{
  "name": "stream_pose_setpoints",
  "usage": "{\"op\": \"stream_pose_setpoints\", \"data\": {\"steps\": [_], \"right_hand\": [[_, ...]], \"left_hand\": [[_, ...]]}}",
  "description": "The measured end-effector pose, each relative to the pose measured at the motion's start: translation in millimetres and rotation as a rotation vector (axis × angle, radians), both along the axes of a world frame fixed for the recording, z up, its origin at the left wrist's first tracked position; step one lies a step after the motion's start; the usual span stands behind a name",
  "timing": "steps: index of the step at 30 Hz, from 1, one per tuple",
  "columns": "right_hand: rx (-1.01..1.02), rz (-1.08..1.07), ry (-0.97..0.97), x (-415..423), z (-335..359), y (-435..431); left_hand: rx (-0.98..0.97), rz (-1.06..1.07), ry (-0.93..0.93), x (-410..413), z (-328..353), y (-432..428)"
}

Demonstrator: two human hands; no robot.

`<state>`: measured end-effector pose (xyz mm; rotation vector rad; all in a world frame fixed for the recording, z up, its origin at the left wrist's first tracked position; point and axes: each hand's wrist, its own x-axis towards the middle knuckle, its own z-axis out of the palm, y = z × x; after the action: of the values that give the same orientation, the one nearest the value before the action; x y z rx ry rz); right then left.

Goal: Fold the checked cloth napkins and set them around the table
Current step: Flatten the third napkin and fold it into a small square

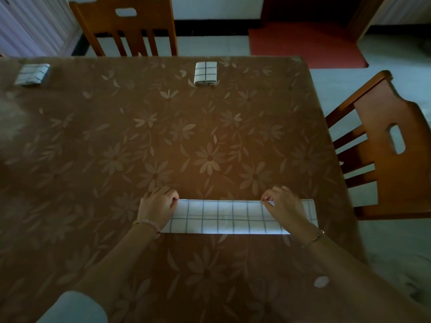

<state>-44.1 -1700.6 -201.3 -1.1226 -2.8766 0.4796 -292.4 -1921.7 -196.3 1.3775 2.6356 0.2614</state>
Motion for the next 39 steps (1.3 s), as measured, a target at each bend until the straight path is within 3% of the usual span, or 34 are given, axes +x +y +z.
{"op": "stream_pose_setpoints", "data": {"steps": [6,12,15,20,31,35,39], "right_hand": [[0.049,0.012,0.024,-1,0,-1],[0.111,-0.009,0.050,2,-4,-4],[0.125,-0.021,0.061,2,-5,-4],[0.134,-0.024,0.082,2,-7,-5],[0.220,-0.119,0.159,-1,0,-29],[0.137,-0.009,0.314,-18,-6,-74],[0.037,0.066,0.149,-31,-18,-100]], "left_hand": [[-0.014,-0.003,0.009,0,-4,0],[0.031,0.043,0.130,16,0,5],[0.101,-0.089,0.166,41,-3,10],[0.039,-0.274,0.041,88,-17,22],[-0.100,-0.236,0.030,102,-42,17],[-0.067,-0.227,0.033,102,-43,17],[-0.062,-0.241,0.028,101,-48,16]]}}
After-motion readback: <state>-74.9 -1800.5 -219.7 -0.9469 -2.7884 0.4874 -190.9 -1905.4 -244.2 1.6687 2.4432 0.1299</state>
